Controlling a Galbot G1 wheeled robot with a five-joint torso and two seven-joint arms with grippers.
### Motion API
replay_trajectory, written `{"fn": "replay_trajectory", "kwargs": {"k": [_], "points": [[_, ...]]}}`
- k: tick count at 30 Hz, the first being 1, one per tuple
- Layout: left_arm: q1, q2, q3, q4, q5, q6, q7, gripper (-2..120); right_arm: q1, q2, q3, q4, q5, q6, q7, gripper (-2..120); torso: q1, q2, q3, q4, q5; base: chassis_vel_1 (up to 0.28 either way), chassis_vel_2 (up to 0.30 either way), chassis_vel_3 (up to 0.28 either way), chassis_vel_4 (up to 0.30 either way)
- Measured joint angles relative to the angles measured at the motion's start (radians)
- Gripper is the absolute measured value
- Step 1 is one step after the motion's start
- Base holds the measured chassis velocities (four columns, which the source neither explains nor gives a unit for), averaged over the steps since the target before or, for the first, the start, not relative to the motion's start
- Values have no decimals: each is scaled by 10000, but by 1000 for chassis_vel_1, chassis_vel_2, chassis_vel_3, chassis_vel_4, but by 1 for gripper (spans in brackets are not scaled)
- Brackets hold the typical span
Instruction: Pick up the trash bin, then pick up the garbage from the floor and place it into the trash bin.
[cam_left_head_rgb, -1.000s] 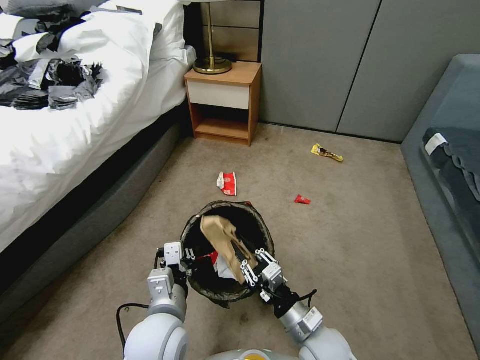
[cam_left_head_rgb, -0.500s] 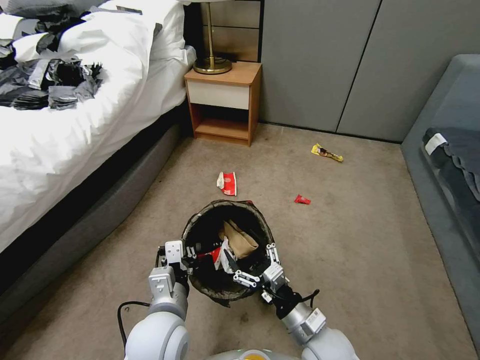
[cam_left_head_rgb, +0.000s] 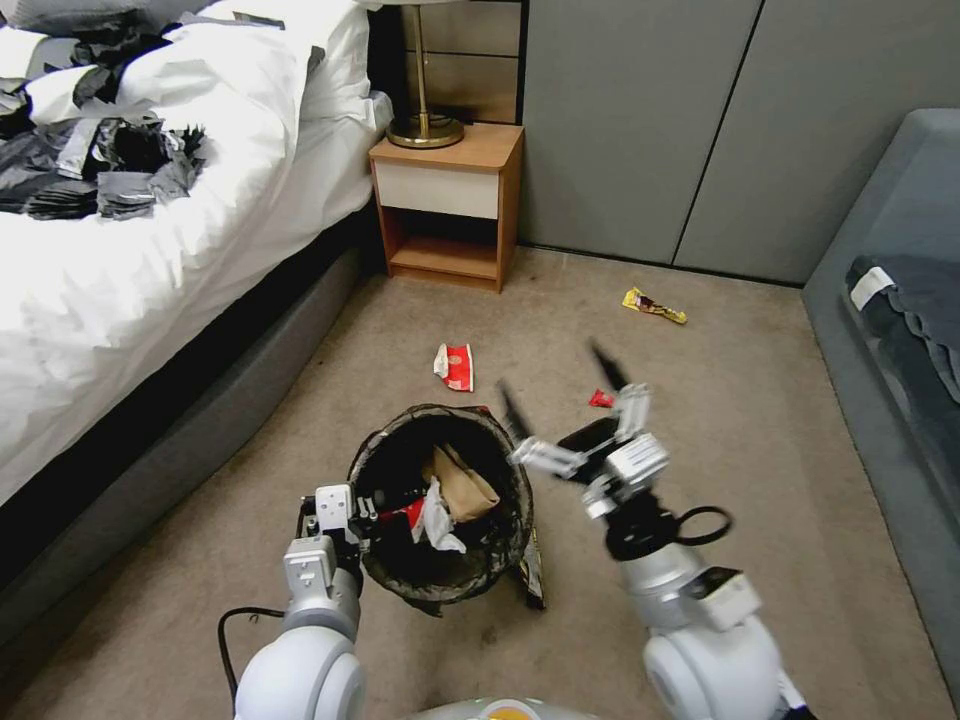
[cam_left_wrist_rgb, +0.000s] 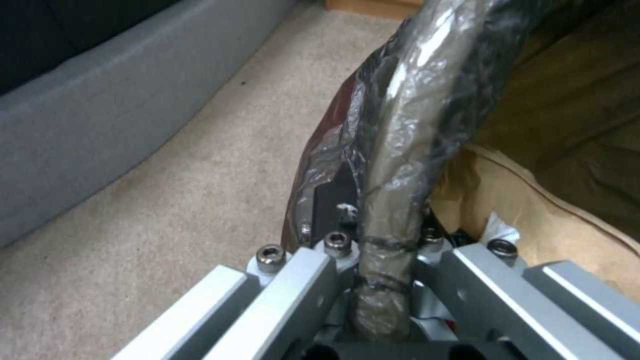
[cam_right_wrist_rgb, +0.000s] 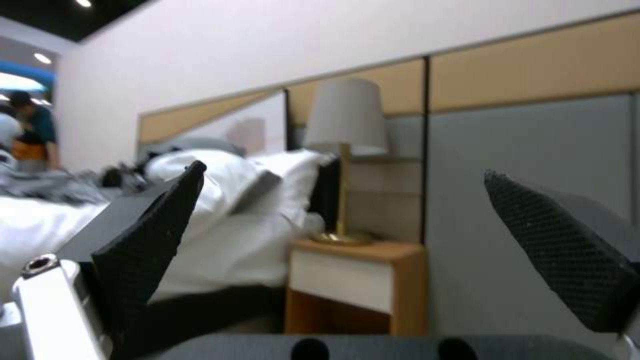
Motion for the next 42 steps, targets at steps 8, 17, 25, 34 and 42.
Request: {"fn": "replay_trajectory", "kwargs": {"k": [8, 17, 25, 34, 42], "points": [[45, -25, -138, -10, -87, -21, -1, 0, -1309, 73, 525, -513, 141, 394, 343, 100, 0, 0, 0, 0, 0, 0, 0, 0, 0], [5, -112, -233, -204, -239, -24, -29, 0, -1309, 129, 509, -1873, 14, 291, 638, 100, 0, 0, 0, 1, 1, 0, 0, 0, 0], [14, -128, -241, -252, -258, -20, -50, 0, -868, -16, 428, -2023, 239, -465, 718, 100, 0, 0, 0, 1, 0, 0, 0, 0, 0], [91, -258, -124, -366, -102, -16, -53, 0, 1034, -529, -407, -2819, 2200, -4446, 1362, 100, 0, 0, 0, 2, -1, 0, 0, 0, 0], [23, -310, -118, -298, -72, -10, -46, 0, 3111, -412, -2137, -5034, 3731, -7515, 1866, 100, 0, 0, 1, 0, -1, 0, 0, 0, 0]]}}
